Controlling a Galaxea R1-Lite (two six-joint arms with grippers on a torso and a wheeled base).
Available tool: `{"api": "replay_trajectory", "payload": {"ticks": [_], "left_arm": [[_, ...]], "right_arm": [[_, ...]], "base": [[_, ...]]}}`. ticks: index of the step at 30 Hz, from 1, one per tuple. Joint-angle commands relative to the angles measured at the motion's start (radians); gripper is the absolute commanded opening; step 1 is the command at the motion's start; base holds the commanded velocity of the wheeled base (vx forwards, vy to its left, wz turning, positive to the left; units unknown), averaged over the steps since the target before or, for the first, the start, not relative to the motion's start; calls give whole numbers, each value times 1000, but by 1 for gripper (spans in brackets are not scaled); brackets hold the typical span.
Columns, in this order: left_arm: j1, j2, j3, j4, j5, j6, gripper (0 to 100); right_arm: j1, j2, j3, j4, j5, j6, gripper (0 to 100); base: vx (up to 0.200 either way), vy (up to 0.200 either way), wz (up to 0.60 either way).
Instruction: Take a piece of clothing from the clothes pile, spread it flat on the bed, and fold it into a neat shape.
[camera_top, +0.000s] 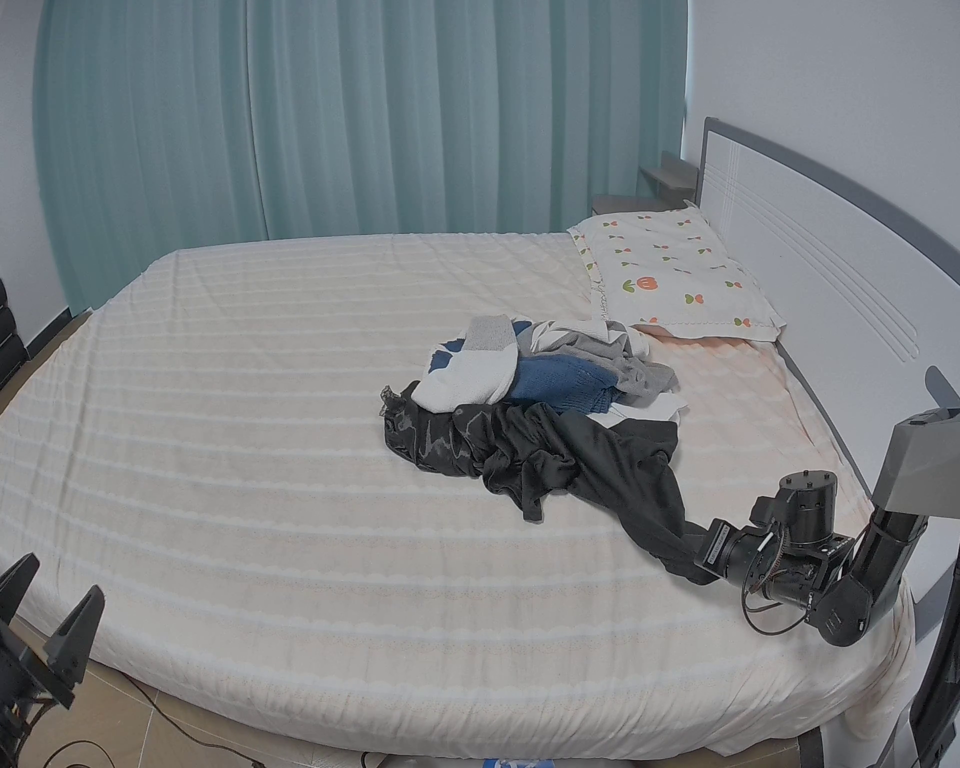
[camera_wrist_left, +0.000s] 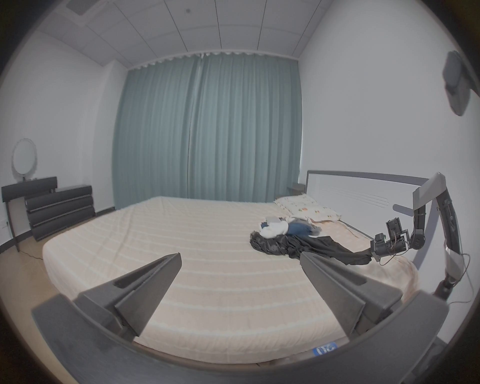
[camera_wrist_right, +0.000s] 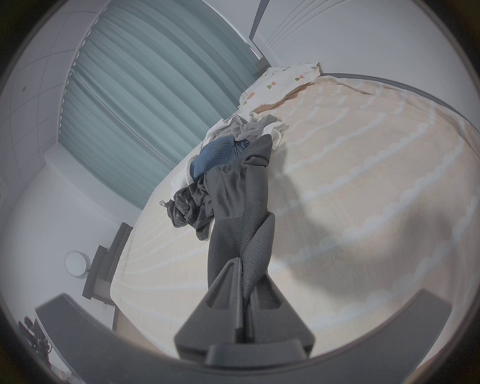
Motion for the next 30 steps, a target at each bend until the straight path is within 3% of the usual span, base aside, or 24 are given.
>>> {"api": "replay_trajectory", "payload": {"ticks": [1,5,8,9,13,14,17,22,30], "left_arm": [[-226,719,-89,-284,-8,-87,100],[-289,931,-94,-459,30,-145,100],[-302,979,-99,-485,30,-162,100],[-336,1114,-160,-512,44,-199,100],[-384,1249,-266,-512,111,-282,100],[-425,1328,-333,-512,134,-349,100],[-482,1445,-448,-508,153,-430,100],[-510,1606,-632,-481,170,-452,100],[-511,1795,-893,-409,177,-490,100]], "right_arm": [[14,-12,153,-178,-1,45,0],[20,0,192,-220,-6,43,0],[20,2,208,-238,-6,43,0],[24,5,246,-301,-12,40,0],[23,5,272,-329,-14,35,0],[28,5,284,-329,-18,37,0],[32,-12,309,-330,-32,37,0],[31,-44,318,-330,-77,43,0],[35,-123,377,-330,-80,49,0]], "base": [[0,0,0],[0,0,0],[0,0,0],[0,0,0],[0,0,0],[0,0,0],[0,0,0],[0,0,0],[0,0,0]]}}
